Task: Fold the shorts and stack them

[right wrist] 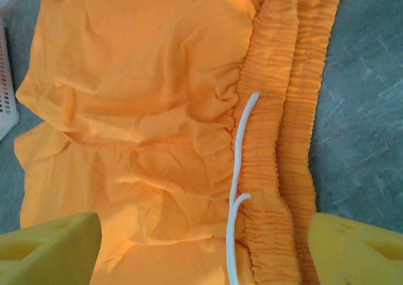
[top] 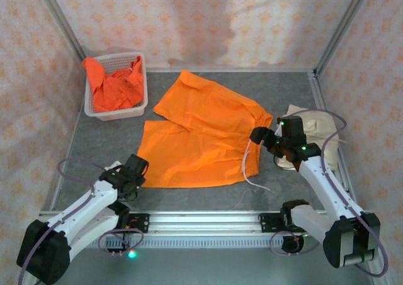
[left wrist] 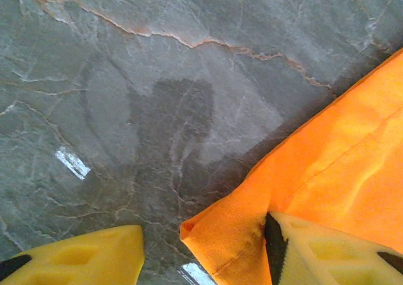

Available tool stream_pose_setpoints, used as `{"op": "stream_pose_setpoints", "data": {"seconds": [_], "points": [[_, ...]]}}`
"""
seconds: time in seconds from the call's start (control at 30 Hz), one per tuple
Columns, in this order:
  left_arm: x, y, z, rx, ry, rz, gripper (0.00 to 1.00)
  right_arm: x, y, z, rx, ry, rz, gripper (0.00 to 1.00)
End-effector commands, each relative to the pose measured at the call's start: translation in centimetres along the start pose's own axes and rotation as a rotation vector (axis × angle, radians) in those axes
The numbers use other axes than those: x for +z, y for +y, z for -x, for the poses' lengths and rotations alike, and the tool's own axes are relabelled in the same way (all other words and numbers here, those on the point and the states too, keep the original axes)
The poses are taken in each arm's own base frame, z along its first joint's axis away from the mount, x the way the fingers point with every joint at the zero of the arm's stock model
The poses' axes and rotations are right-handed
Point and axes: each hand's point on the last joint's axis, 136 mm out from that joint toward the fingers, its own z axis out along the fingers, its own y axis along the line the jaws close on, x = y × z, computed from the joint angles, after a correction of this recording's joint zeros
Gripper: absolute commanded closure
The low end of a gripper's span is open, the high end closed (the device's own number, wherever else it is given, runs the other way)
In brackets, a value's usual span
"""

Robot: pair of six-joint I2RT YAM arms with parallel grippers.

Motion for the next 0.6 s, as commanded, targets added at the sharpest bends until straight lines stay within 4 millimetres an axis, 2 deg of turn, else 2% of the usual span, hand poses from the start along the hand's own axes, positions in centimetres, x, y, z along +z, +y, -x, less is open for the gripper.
{"op": "stream_pose_setpoints", "data": {"seconds": [0.0, 0.27, 0.4, 0.57], "points": [[0.4, -4.0, 1.2, -0.050, -0.045, -0.150, 0.46, -0.3, -0.7, -1.8, 0.025, 0.043, -0.014, 0.15], [-0.4, -5.6, 1.9, -0.031, -0.050, -0.187, 0.47, -0.3, -2.1, -4.0, 0.048, 0.088, -0.040, 0.16], [-1.6, -4.5, 3.0, 0.013, -0.094, -0.121, 0.47, -0.4, -2.1, -3.9, 0.047, 0.079, -0.039, 0.16], [-2.3, -3.7, 3.5, 0.024, -0.118, -0.100, 0.47, -0.4, -2.0, -3.8, 0.044, 0.074, -0.037, 0.16]]}}
